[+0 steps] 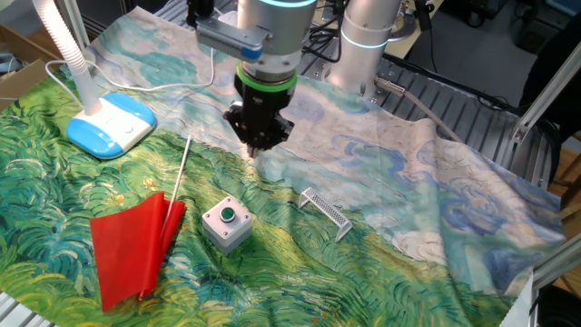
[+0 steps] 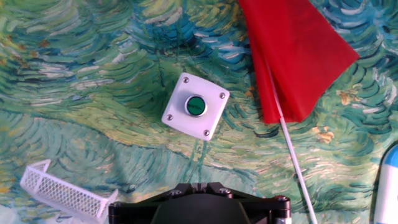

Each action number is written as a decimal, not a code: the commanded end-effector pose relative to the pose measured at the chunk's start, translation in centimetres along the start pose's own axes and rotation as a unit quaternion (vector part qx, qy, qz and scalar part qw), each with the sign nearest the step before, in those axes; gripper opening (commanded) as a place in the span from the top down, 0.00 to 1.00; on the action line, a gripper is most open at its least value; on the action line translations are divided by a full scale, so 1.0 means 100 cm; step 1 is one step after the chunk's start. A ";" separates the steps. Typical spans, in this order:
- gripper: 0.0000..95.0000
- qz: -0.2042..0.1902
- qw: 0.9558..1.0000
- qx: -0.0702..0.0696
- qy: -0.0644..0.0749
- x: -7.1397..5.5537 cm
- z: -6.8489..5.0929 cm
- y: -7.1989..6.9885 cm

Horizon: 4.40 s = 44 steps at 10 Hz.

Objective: Wave the flag

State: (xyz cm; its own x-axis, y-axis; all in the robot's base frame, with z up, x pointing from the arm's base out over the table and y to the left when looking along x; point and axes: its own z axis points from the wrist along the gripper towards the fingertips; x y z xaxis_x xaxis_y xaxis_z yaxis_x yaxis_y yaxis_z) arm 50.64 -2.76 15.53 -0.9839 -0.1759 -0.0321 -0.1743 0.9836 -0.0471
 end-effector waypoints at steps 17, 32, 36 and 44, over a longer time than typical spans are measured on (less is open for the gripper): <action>1.00 0.070 0.997 -0.003 0.019 0.002 0.006 -0.012; 0.80 0.096 0.995 -0.039 0.017 0.002 0.007 -0.013; 0.80 0.095 0.995 -0.033 0.017 -0.001 0.010 -0.018; 0.80 0.048 0.999 -0.012 0.022 -0.014 0.044 -0.081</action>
State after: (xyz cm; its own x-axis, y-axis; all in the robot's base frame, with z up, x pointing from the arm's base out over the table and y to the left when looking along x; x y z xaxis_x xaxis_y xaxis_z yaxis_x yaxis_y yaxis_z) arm 53.71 -10.45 11.51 -0.9971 -0.0754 0.0109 -0.0756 0.9969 -0.0220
